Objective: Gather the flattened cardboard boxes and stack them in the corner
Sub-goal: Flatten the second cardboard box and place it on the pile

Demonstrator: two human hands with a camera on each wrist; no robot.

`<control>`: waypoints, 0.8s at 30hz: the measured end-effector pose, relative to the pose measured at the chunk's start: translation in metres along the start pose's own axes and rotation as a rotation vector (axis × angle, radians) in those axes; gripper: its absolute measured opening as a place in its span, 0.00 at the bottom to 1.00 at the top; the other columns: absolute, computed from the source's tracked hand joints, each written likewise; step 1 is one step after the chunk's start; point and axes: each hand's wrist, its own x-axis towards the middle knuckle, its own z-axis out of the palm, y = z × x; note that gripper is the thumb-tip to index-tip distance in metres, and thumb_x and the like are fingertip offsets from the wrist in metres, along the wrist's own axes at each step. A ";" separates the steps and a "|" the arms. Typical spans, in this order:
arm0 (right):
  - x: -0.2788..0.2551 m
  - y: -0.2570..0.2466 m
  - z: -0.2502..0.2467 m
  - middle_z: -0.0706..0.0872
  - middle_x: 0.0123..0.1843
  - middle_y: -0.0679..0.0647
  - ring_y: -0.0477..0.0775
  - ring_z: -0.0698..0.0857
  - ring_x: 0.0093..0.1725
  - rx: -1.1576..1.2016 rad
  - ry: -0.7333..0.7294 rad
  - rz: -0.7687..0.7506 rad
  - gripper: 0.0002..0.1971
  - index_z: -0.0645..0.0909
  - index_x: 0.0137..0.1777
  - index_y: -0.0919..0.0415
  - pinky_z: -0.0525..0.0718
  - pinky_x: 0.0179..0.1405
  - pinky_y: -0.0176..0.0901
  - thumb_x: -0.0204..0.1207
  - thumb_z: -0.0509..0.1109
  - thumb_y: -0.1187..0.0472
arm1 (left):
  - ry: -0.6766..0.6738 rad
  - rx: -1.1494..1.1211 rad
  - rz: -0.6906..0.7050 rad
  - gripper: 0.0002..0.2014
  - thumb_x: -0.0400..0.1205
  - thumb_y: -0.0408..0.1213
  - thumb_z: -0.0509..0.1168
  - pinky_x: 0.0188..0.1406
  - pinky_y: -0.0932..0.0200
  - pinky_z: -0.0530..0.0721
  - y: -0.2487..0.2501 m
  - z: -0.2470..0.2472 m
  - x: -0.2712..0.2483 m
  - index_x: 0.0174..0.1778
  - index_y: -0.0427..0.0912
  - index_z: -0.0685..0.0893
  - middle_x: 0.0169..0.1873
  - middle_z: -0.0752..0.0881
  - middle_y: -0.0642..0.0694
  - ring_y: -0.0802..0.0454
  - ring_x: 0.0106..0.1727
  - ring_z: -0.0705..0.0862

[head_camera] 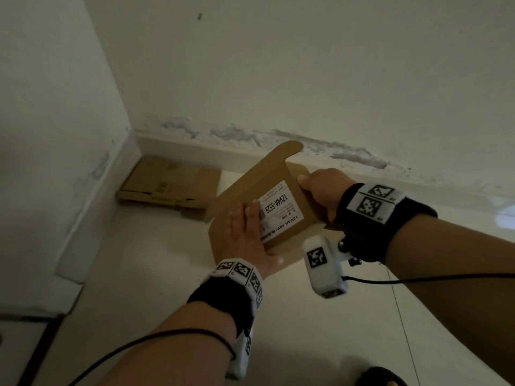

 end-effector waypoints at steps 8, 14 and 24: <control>0.006 -0.031 0.026 0.85 0.64 0.65 0.67 0.83 0.66 0.118 -0.052 -0.009 0.23 0.78 0.67 0.68 0.81 0.66 0.62 0.77 0.64 0.53 | 0.190 0.012 0.066 0.41 0.75 0.52 0.65 0.79 0.47 0.58 -0.025 -0.019 0.001 0.81 0.55 0.51 0.82 0.62 0.51 0.46 0.79 0.65; -0.007 -0.043 0.047 0.85 0.55 0.61 0.64 0.87 0.56 -0.026 -0.144 -0.004 0.20 0.78 0.67 0.67 0.86 0.59 0.59 0.77 0.66 0.59 | 0.087 -0.103 -0.008 0.58 0.68 0.54 0.71 0.81 0.45 0.53 -0.037 -0.016 -0.010 0.80 0.57 0.32 0.83 0.38 0.45 0.41 0.85 0.46; -0.028 -0.048 0.054 0.83 0.62 0.61 0.53 0.79 0.42 -0.399 -0.106 -0.279 0.32 0.56 0.82 0.55 0.80 0.38 0.44 0.78 0.57 0.68 | 0.000 -0.129 -0.026 0.55 0.69 0.53 0.72 0.81 0.48 0.57 -0.043 -0.011 -0.006 0.82 0.55 0.38 0.84 0.51 0.47 0.43 0.83 0.56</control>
